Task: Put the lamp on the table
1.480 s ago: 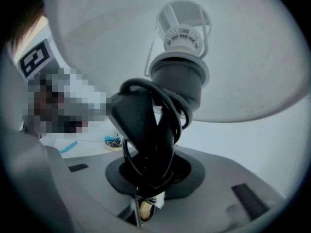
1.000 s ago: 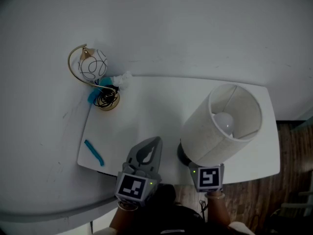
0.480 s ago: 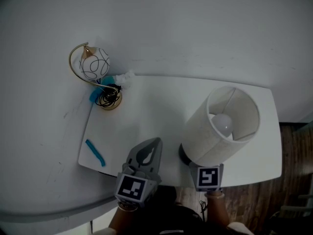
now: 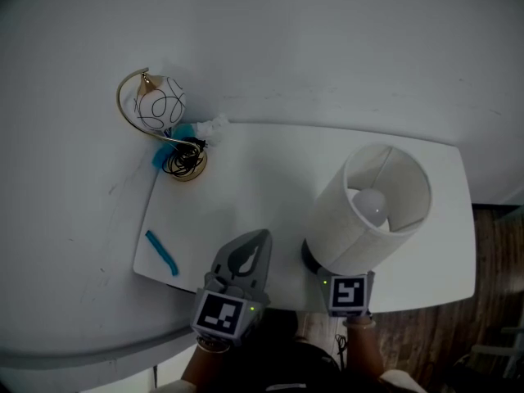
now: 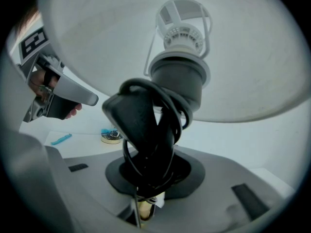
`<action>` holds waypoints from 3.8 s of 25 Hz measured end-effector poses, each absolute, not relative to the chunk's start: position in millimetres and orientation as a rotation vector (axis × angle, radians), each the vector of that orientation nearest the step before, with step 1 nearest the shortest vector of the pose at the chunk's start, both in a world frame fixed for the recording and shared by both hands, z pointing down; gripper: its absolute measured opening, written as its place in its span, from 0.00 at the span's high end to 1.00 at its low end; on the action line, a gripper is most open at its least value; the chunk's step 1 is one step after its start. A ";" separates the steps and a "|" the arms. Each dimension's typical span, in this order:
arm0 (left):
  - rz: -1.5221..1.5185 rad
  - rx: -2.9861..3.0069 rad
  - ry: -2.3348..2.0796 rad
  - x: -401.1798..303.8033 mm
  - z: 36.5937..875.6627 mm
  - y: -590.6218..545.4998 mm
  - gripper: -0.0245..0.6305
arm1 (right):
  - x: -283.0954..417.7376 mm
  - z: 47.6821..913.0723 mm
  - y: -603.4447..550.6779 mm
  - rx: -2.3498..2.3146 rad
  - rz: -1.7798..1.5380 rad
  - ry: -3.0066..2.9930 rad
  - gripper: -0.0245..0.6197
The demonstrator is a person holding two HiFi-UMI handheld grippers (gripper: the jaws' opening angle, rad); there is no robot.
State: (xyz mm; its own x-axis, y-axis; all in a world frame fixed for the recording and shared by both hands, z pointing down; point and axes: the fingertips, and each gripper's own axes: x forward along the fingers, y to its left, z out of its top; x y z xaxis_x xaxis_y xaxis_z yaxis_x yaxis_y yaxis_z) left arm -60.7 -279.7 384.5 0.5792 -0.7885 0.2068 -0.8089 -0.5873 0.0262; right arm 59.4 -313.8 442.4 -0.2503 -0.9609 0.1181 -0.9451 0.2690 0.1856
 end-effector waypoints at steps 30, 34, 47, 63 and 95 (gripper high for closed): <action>0.287 2.659 -1.382 -68.6 394.5 -282.6 0.96 | 48.9 469.3 -324.8 1.742 -0.093 -2.314 0.84; 0.291 2.658 -1.383 -68.2 394.7 -282.2 0.96 | 45.2 471.8 -324.9 1.725 -0.103 -2.317 0.84; 0.312 2.671 -1.384 -68.8 395.7 -280.2 0.96 | 38.6 479.1 -323.0 1.706 -0.114 -2.312 0.83; 0.320 2.685 -1.370 -66.4 395.2 -278.4 0.96 | 37.9 479.3 -321.3 1.695 -0.136 -2.315 0.83; 0.321 2.709 -1.371 -69.6 387.8 -262.7 0.96 | 39.3 481.5 -308.5 1.754 -0.165 -2.325 0.82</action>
State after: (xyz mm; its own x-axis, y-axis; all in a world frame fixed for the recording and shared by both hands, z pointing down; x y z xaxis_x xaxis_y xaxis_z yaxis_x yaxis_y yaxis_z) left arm -69.6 -262.7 387.8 0.5753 -0.7862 0.2258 -0.8047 -0.5934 -0.0160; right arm 39.3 -308.5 481.5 -0.2612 -0.9590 0.1103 -0.9338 0.2799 0.2226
